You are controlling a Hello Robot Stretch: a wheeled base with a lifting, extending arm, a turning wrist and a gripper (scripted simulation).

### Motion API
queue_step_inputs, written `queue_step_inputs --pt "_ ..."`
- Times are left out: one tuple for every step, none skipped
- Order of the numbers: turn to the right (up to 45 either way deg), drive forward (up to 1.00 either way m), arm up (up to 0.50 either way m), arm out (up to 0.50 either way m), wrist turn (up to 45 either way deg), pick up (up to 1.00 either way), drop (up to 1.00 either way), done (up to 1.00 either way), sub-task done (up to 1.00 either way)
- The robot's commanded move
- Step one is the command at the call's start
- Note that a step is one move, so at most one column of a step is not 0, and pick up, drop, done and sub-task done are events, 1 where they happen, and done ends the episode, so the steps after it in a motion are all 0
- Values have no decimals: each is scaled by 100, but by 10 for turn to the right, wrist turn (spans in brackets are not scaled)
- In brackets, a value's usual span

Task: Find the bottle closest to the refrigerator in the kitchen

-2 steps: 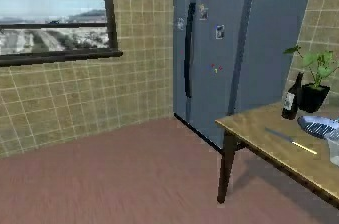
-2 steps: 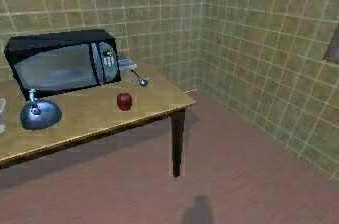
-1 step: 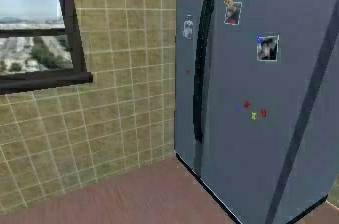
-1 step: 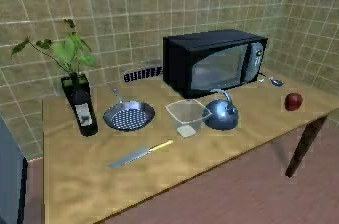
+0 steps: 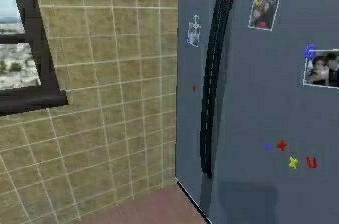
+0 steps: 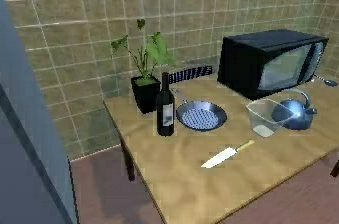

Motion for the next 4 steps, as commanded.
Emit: queue_step_inputs --pt "-450 0 0 0 0 0 0 0 0" --pt "-330 0 0 0 0 0 0 0 0" --pt "0 10 0 0 0 0 0 0 0" --pt "-180 0 0 0 0 0 0 0 0"
